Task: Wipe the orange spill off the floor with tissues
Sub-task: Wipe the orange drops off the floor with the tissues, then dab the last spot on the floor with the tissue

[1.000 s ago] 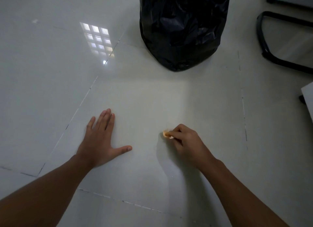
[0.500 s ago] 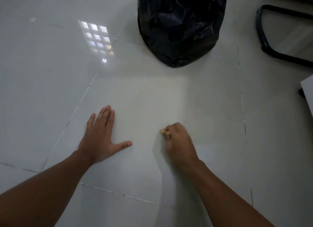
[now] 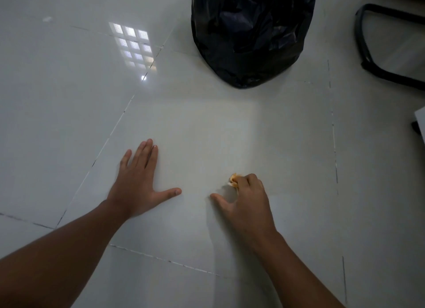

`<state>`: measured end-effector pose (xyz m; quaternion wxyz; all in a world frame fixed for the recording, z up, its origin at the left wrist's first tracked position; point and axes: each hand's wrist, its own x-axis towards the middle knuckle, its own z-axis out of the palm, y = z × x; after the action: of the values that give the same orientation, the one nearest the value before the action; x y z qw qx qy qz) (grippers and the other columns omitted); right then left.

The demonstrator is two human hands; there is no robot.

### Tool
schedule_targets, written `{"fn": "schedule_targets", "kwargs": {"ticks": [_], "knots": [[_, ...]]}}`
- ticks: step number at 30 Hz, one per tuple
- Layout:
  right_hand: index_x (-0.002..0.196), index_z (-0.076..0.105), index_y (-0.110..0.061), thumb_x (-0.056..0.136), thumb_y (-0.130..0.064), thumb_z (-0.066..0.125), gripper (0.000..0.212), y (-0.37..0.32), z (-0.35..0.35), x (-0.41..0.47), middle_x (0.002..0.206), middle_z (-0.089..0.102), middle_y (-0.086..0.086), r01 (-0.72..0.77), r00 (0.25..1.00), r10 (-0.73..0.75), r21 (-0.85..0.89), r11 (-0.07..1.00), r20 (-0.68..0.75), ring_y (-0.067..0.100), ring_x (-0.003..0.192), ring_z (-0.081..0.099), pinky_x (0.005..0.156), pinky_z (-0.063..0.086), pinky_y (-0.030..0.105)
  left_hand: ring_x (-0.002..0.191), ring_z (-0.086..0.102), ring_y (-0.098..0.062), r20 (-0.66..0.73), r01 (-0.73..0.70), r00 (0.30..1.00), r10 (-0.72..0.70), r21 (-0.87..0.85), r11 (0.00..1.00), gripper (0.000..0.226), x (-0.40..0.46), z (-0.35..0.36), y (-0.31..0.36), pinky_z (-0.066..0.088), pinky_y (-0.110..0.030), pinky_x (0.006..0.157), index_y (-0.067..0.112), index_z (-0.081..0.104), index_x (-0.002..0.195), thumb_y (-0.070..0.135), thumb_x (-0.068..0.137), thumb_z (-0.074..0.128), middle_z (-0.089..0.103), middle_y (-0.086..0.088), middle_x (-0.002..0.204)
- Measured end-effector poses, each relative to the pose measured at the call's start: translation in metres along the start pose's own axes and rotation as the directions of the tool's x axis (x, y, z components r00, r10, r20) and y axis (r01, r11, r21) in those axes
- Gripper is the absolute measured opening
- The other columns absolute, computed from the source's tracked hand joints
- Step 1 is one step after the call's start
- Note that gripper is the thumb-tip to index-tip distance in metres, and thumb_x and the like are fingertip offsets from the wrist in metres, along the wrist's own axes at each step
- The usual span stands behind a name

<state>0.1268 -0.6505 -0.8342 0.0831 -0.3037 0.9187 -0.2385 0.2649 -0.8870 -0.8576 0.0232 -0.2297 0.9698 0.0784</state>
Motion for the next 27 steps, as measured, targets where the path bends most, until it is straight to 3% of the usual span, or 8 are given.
{"fn": "schedule_targets", "kwargs": {"ticks": [2,5,8,11,14,18,24,27], "knots": [[0.094,0.064,-0.012,0.077,-0.046,0.072,0.038,-0.004,0.004,0.003,0.095,0.056,0.002,-0.05,0.998,0.051,0.023,0.998,-0.032,0.02,0.091,0.051,0.083,0.045,0.03,0.155,0.01,-0.025,0.002,0.003,1.0,-0.003,0.009,1.0,0.13,0.0,0.001,0.0,0.011,-0.054,0.124,0.0,0.02,0.155,0.097,0.07,0.018,0.014,-0.017,0.167],[0.092,0.067,-0.007,0.086,-0.015,0.064,0.011,-0.005,0.006,0.008,0.091,0.06,0.008,-0.017,0.998,0.018,0.022,1.0,-0.055,0.027,0.088,0.057,0.077,0.047,0.033,0.155,0.01,-0.026,0.008,0.001,1.0,-0.001,0.017,1.0,0.129,0.001,0.0,0.0,0.012,-0.054,0.124,0.0,0.02,0.155,0.097,0.071,0.02,0.014,-0.017,0.167],[0.092,0.065,-0.004,0.088,-0.007,0.057,0.01,-0.003,0.004,0.015,0.092,0.06,0.012,0.043,0.999,-0.043,-0.03,0.999,-0.011,0.03,0.088,0.056,0.075,0.046,0.037,0.155,0.012,-0.027,0.003,0.005,1.0,-0.005,0.015,1.0,0.128,0.001,0.0,-0.001,0.013,-0.054,0.124,-0.001,0.021,0.155,0.096,0.071,0.022,0.016,-0.018,0.166],[0.095,0.063,-0.004,0.089,-0.002,0.05,0.014,0.009,0.0,0.037,0.099,0.06,0.015,0.064,0.998,-0.066,-0.09,0.994,-0.014,0.032,0.095,0.054,0.082,0.041,0.034,0.155,0.011,-0.026,0.0,0.003,1.0,-0.003,0.003,1.0,0.127,0.001,0.002,-0.002,0.012,-0.054,0.124,0.0,0.02,0.155,0.096,0.072,0.023,0.015,-0.017,0.166],[0.101,0.061,-0.003,0.095,-0.006,0.042,0.02,0.022,-0.01,0.06,0.107,0.059,0.015,-0.055,0.997,0.052,-0.067,0.996,-0.051,0.031,0.102,0.053,0.087,0.04,0.033,0.155,0.009,-0.025,-0.001,0.003,1.0,-0.003,0.001,1.0,0.128,0.001,0.003,-0.003,0.01,-0.053,0.124,0.001,0.019,0.156,0.096,0.071,0.023,0.013,-0.016,0.167],[0.097,0.062,-0.006,0.099,-0.018,0.05,0.017,0.03,-0.021,0.068,0.103,0.059,0.01,-0.248,0.961,0.266,0.196,0.949,-0.072,0.026,0.094,0.056,0.079,0.043,0.031,0.155,0.011,-0.025,-0.008,0.006,1.0,-0.006,0.0,1.0,0.128,0.001,0.002,-0.001,0.011,-0.053,0.124,0.0,0.021,0.155,0.096,0.071,0.022,0.014,-0.016,0.167],[0.088,0.063,-0.009,0.097,-0.022,0.055,0.018,0.036,-0.021,0.064,0.087,0.063,0.003,-0.248,0.943,0.309,0.358,0.9,-0.124,0.02,0.079,0.057,0.068,0.045,0.031,0.155,0.011,-0.025,-0.001,0.002,1.0,-0.002,0.005,1.0,0.127,0.001,0.003,-0.003,0.014,-0.054,0.124,0.0,0.021,0.155,0.096,0.072,0.023,0.015,-0.016,0.166],[0.085,0.063,-0.013,0.096,-0.03,0.058,0.021,0.036,-0.021,0.066,0.073,0.06,-0.005,-0.311,0.927,0.371,0.438,0.843,-0.057,0.014,0.068,0.055,0.057,0.041,0.023,0.155,0.01,-0.025,0.008,-0.001,1.0,0.001,0.012,1.0,0.126,0.001,0.004,-0.003,0.013,-0.054,0.124,0.0,0.02,0.155,0.095,0.072,0.023,0.014,-0.016,0.167]]}}
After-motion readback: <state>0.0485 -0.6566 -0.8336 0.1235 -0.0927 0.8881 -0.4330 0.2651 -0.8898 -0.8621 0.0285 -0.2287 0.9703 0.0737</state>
